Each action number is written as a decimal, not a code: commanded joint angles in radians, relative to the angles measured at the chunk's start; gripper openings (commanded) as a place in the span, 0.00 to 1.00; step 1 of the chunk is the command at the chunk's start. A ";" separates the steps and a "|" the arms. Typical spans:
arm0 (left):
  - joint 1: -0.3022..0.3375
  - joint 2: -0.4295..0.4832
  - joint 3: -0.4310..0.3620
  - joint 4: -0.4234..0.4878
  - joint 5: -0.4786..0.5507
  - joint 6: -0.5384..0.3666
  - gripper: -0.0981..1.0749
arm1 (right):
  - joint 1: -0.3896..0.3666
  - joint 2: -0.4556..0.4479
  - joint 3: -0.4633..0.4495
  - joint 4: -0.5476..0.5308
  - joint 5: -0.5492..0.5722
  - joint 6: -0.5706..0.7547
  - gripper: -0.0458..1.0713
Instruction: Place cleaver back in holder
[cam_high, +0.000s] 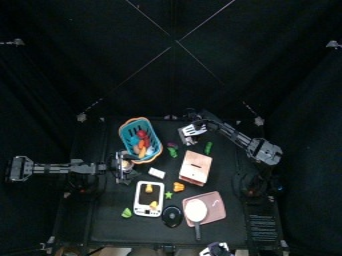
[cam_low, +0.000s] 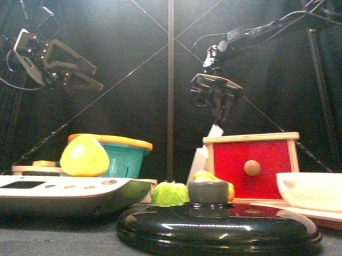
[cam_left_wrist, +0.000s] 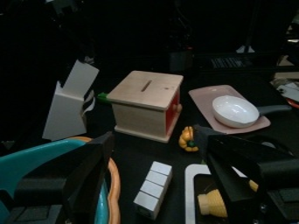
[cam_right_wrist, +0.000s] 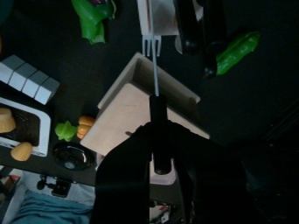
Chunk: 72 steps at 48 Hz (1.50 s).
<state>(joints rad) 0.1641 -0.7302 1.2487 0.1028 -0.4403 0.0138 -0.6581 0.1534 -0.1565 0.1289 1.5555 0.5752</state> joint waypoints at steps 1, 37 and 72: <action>0.000 0.002 -0.015 0.003 -0.005 0.002 0.96 | -0.009 -0.021 -0.028 0.000 -0.011 -0.002 0.50; 0.000 0.002 -0.014 0.003 0.005 0.002 0.96 | -0.006 -0.023 -0.018 -0.018 -0.035 -0.006 0.76; -0.002 0.002 -0.014 0.002 0.005 0.000 0.96 | 0.160 -0.218 0.181 -0.089 -0.127 0.006 0.76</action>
<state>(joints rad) 0.1641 -0.7302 1.2487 0.1028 -0.4310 0.0138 -0.5154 0.0322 -0.0031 0.0476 1.4742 0.5722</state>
